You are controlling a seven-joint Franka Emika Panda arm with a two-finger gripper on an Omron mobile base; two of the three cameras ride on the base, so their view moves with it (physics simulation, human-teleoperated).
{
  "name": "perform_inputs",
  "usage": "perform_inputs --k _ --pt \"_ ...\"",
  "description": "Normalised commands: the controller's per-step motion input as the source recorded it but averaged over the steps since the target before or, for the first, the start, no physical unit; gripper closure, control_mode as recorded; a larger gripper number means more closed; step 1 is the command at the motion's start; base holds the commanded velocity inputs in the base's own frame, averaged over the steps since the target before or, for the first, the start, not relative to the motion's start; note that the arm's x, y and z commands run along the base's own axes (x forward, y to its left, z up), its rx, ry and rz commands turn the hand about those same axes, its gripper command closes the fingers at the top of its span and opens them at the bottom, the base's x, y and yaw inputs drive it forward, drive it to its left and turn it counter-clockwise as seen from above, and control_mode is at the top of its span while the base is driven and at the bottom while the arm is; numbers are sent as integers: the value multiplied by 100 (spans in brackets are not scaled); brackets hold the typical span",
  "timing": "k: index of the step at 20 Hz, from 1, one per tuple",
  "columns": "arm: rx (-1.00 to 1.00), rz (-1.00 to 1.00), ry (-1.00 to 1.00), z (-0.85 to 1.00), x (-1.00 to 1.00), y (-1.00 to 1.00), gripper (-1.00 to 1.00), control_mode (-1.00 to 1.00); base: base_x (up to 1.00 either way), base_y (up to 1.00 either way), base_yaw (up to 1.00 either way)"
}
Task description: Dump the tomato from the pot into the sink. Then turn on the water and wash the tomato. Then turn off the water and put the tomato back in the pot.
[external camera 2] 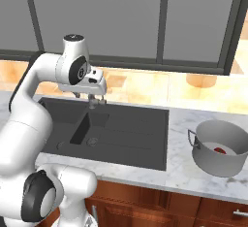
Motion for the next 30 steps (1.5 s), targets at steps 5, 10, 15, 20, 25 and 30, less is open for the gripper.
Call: perform_inputs --k 5,10,15,20,25,30 --pt "0 0 0 0 0 0 -100 -100 0 0 0" --pt "0 0 0 0 0 0 -100 -100 0 0 0" --pt "0 4 0 0 -5 -36 -100 -100 0 0 0" --pt "6 1 0 0 0 -80 -100 -100 0 0 0" --pt "2 -1 0 0 0 -73 -100 -100 0 0 0" --pt "0 -8 0 0 0 -63 -100 -100 0 0 0"
